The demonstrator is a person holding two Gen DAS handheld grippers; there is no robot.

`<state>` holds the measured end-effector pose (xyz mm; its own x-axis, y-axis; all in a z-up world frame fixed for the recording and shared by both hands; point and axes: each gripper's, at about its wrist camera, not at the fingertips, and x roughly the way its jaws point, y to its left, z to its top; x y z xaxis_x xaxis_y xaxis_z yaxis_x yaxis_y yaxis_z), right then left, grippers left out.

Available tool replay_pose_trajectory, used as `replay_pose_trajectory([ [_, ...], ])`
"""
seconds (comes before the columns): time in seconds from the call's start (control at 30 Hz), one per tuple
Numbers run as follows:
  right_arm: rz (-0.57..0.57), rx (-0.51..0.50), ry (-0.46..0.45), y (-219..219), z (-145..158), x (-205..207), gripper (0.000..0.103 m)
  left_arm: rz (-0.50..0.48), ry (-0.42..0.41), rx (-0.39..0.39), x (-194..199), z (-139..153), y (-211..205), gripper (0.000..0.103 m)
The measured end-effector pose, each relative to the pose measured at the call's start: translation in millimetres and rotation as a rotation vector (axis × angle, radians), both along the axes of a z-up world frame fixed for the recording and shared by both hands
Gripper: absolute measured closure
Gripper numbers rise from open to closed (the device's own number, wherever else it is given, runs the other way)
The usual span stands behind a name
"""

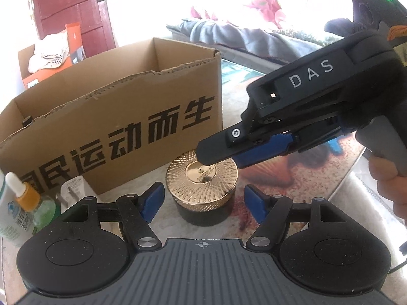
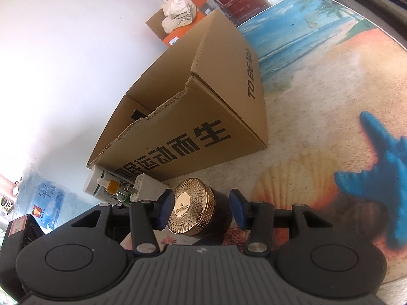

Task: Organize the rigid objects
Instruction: 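Move the right gripper to the gold-lidded black jar and grasp it, then carry the gold-lidded jar with the right gripper into the box and release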

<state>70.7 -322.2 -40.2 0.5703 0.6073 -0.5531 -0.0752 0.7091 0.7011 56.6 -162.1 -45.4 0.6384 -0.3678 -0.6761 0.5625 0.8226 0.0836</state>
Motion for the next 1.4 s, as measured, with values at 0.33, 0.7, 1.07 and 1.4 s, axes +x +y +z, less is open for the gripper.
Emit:
replay_pose_trajectory([
  [0.33, 0.025, 0.014, 0.015, 8, -9, 2, 0.052, 0.019, 0.008, 0.013, 9, -4, -2, 0.043],
  [0.7, 0.019, -0.003, 0.011, 12, -8, -1, 0.054, 0.028, 0.013, -0.013, 14, -5, 0, 0.047],
  [1.07, 0.056, -0.05, -0.112, 29, 50, -12, 0.054, 0.046, -0.082, -0.065, -4, 42, 21, 0.047],
  [1.4, 0.183, -0.118, -0.273, 62, 129, 49, 0.054, 0.122, -0.16, -0.096, 43, 116, 53, 0.047],
])
